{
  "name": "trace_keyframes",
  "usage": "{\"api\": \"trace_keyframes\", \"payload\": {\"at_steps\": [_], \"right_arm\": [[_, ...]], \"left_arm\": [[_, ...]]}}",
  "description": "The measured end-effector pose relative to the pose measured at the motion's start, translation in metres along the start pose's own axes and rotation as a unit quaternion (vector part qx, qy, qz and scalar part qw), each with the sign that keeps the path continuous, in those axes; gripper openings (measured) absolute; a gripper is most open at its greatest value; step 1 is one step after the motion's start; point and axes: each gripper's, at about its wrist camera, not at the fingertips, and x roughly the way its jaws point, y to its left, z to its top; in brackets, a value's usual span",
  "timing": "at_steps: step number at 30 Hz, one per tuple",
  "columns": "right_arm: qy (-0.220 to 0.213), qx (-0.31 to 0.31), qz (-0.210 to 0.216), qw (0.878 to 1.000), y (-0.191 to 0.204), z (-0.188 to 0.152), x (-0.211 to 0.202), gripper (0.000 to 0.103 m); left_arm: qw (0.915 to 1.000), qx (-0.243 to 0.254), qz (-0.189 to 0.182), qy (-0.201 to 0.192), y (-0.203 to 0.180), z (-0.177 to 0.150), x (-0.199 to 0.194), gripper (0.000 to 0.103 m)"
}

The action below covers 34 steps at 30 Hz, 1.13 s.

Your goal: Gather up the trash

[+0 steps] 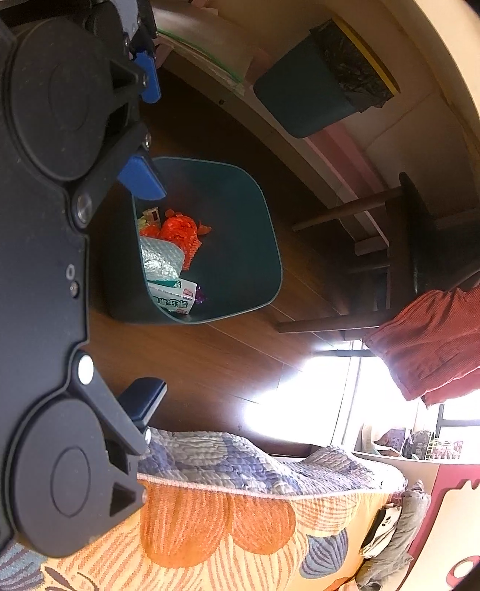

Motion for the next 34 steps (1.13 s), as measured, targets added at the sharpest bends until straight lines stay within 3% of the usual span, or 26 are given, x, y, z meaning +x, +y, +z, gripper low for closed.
{"api": "trace_keyframes", "payload": {"at_steps": [13,22,27,34], "right_arm": [[0.006,0.009,0.004,1.0,-0.003,0.001,0.002,0.102],[0.01,-0.008,0.003,1.0,0.003,0.001,0.004,0.102],[0.02,-0.01,0.002,1.0,0.005,0.003,0.008,0.102],[0.022,-0.013,0.0,1.0,0.006,0.002,0.007,0.102]], "left_arm": [[0.9999,-0.003,-0.015,-0.007,0.003,0.001,-0.004,0.083],[0.9965,-0.077,-0.03,-0.004,0.032,0.005,-0.004,0.084],[0.9975,-0.062,-0.023,-0.023,0.026,0.003,-0.01,0.084],[0.9979,-0.057,-0.026,-0.019,0.023,0.003,-0.01,0.084]]}}
